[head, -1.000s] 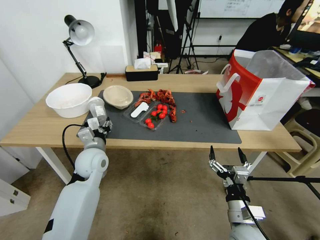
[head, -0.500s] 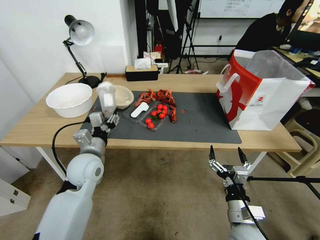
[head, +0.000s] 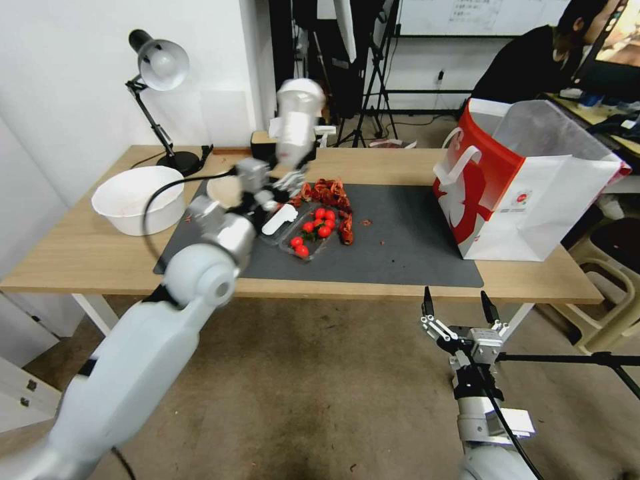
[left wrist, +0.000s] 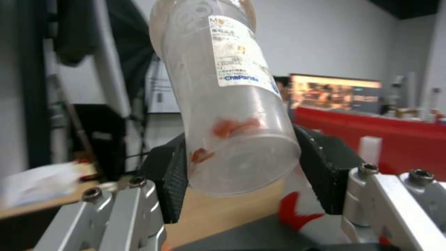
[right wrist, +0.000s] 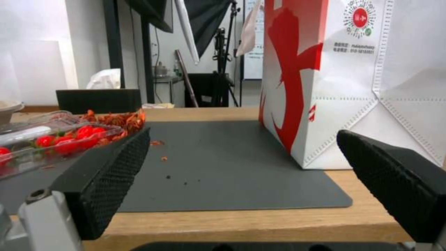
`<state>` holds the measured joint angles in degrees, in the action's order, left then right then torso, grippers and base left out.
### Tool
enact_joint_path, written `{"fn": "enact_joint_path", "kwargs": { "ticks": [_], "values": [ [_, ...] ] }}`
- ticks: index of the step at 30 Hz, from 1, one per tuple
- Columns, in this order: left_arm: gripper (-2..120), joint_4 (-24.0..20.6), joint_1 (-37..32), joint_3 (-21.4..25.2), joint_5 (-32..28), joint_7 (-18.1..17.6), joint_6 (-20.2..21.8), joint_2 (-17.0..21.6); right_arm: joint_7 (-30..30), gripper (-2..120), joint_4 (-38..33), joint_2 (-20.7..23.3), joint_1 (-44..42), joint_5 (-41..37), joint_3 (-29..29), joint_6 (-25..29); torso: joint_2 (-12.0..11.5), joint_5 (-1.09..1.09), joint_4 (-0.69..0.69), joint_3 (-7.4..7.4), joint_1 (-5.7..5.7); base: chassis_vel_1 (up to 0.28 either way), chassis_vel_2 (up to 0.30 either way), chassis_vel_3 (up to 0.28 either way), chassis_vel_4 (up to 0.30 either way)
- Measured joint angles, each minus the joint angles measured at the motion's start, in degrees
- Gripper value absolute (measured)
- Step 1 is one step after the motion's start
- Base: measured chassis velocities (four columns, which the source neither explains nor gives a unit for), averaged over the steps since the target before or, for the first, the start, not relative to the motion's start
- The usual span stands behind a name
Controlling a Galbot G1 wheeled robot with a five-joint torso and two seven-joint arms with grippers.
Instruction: Pick up the trash from the table and place it into the takeout bag.
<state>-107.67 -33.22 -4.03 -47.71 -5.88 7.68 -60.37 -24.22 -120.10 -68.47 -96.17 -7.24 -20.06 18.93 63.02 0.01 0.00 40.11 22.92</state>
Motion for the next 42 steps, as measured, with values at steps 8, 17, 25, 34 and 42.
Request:
{"fn": "enact_joint_path", "kwargs": {
  "ticks": [8, 17, 25, 34, 42],
  "values": [
    [53, 7.9, 14.27, -10.98, -3.64, -0.78, 0.01, -5.71, 0.0, 100, 0.73, -0.31, 0.02, 0.25, -0.26, -0.08, 0.0, -0.01, 0.01, 0.0, 0.0, 0.0, 0.0, 0.0, 0.0],
    [53, 17.59, 26.36, -21.26, -6.88, -1.61, -0.28, -15.94, -0.08, 100, 1.74, -0.43, 0.67, 0.41, -0.35, -0.08, 0.0, 0.01, -0.01, 0.0, 0.0, 0.0, 0.0, 0.0, 0.0],
    [53, 23.77, 31.64, -26.33, -7.92, -1.12, -1.68, -22.34, -0.16, 100, 2.23, -0.67, 1.03, 0.5, -0.28, -0.08, 0.01, 0.0, 0.0, -0.01, 0.0, 0.0, 0.0, 0.0, 0.0],
    [53, 31.69, 35.18, -29.7, -9.11, -0.09, -3.33, -28.94, -0.32, 100, 2.27, -1.05, 0.87, 0.71, -0.3, -0.08, 0.01, 0.0, 0.0, -0.01, 0.0, 0.0, 0.0, 0.0, 0.0],
    [53, 34.27, 35.83, -30.98, -9.51, 0.11, -3.69, -30.78, -0.36, 100, 2.28, -1.34, 0.73, 0.92, -0.3, -0.05, 0.01, 0.0, 0.0, -0.01, 0.0, 0.0, 0.0, 0.0, 0.0]
  ]
}}
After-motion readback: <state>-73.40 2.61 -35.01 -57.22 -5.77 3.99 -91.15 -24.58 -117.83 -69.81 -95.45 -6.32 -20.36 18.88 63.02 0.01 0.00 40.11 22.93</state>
